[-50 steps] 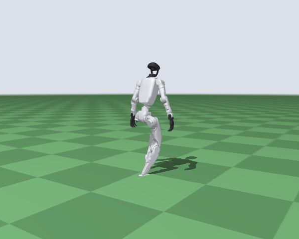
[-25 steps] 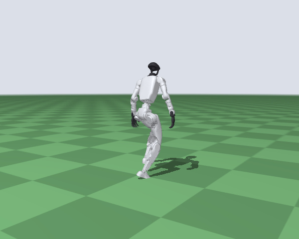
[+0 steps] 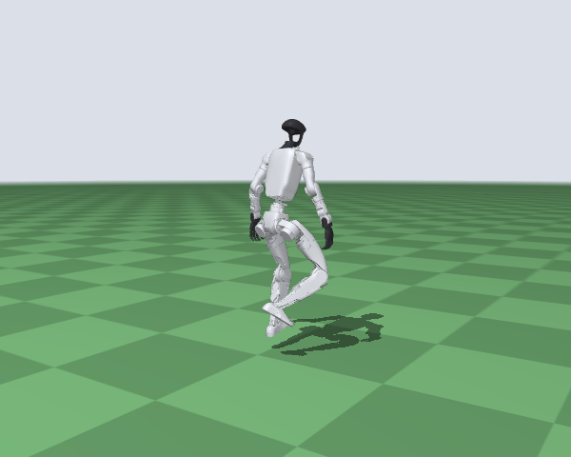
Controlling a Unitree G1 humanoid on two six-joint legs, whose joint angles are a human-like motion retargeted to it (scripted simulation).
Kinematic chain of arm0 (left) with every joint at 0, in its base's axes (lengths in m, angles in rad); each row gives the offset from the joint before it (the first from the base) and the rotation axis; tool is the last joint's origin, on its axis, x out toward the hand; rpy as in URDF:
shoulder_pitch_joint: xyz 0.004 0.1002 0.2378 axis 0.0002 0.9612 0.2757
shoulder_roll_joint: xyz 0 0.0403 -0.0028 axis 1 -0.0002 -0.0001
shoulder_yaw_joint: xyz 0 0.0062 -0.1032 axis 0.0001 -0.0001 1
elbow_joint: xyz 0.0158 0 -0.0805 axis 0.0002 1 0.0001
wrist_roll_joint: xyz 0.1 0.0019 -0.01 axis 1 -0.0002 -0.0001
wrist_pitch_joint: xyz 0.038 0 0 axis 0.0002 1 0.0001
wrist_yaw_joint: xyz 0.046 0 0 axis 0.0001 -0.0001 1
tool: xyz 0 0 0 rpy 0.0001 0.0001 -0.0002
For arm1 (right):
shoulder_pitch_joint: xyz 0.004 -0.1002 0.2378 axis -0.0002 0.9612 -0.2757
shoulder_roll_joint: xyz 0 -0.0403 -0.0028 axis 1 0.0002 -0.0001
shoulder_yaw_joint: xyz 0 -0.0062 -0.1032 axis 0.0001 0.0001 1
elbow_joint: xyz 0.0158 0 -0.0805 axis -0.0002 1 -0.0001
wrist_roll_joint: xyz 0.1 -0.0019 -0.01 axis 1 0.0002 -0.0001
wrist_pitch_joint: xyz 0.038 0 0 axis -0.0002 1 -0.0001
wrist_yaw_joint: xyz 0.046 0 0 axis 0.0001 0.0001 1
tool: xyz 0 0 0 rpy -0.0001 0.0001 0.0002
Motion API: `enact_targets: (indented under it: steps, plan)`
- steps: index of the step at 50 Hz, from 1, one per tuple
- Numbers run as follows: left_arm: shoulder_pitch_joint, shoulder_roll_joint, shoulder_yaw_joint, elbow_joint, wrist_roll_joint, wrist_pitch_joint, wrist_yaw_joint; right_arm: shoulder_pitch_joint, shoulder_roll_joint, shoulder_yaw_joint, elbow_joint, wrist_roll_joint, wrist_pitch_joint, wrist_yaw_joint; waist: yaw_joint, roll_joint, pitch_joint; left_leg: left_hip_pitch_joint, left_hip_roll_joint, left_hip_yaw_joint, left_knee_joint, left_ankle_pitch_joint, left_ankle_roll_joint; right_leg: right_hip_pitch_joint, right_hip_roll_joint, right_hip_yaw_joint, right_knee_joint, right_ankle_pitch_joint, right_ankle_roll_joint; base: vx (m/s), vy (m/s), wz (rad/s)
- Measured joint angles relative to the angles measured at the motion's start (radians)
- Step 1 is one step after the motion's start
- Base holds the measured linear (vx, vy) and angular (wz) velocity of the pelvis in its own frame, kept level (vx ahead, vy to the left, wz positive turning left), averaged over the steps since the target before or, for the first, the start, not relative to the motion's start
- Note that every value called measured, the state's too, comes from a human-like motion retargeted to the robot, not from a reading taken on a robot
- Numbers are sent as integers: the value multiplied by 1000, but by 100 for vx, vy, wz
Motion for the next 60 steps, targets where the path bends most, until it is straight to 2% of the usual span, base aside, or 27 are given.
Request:
enact_targets:
  steps: [5,11,18,24,30,34,38,43,47,52,54,60]
  plan:
    - [11,13,4,-15,-19,5,23,31,-8,-27,9,27,-5,-27,-41,45,-41,43,-5,-32,-119,39,-36,-207,76,62,163,-84,-18,12,4,35]
    - [2,25,5,-33,-49,-2,48,71,-19,-62,35,53,-9,-68,-63,100,-62,66,9,-74,-165,40,-70,-442,204,85,254,-122,-3,11,3,35]
    - [-24,26,-3,-37,-71,-11,51,119,-26,-99,66,76,-11,-90,-65,139,-48,87,22,-117,-130,-9,-86,-606,313,62,209,-102,41,10,1,38]
    - [-41,20,-18,-13,-67,-14,31,165,-17,-121,81,86,-8,-95,-66,146,-42,107,6,-156,-121,-35,-87,-664,358,48,101,-67,82,13,-1,49]
    - [-50,17,-33,30,-52,-16,0,147,-21,-116,39,81,-5,-90,-59,143,-50,129,-20,-190,-142,-37,-87,-677,384,50,5,-47,103,17,-3,49]
    - [-51,12,-43,64,-43,-17,-30,151,-40,-105,22,74,-4,-77,-45,143,-60,138,-30,-208,-152,-35,-94,-669,394,47,-41,-56,93,21,-5,40]
    - [-51,7,-51,97,-37,-19,-64,154,-60,-88,5,66,-6,-56,-26,150,-70,139,-28,-222,-149,-32,-107,-651,397,35,-74,-103,55,23,-5,32]
    - [-47,-1,-60,137,-33,-23,-106,152,-82,-59,-16,53,-13,-28,-4,163,-83,126,-14,-217,-120,-14,-139,-620,392,19,-95,-213,-20,25,-5,35]
    - [-49,-7,-63,173,-35,-31,-139,142,-100,-35,-26,39,-20,-9,-5,178,-98,129,17,-134,-140,62,-179,-589,378,13,-123,-288,-67,25,-4,63]
    - [-58,-14,-60,225,-43,-43,-172,125,-116,-2,-25,11,-28,13,6,205,-113,144,61,-113,-160,248,-258,-518,381,-5,-205,-327,-110,23,-7,58]
    - [-57,-17,-59,240,-45,-45,-177,125,-116,7,-22,-1,-30,17,8,206,-120,134,89,-77,-115,308,-273,-485,372,-10,-239,-342,-121,18,-8,80]
    - [-52,-27,-42,283,-48,-49,-173,128,-115,24,-1,-38,-31,27,39,206,-136,89,166,-24,78,339,-280,-354,357,-45,-374,-367,-131,12,-8,74]
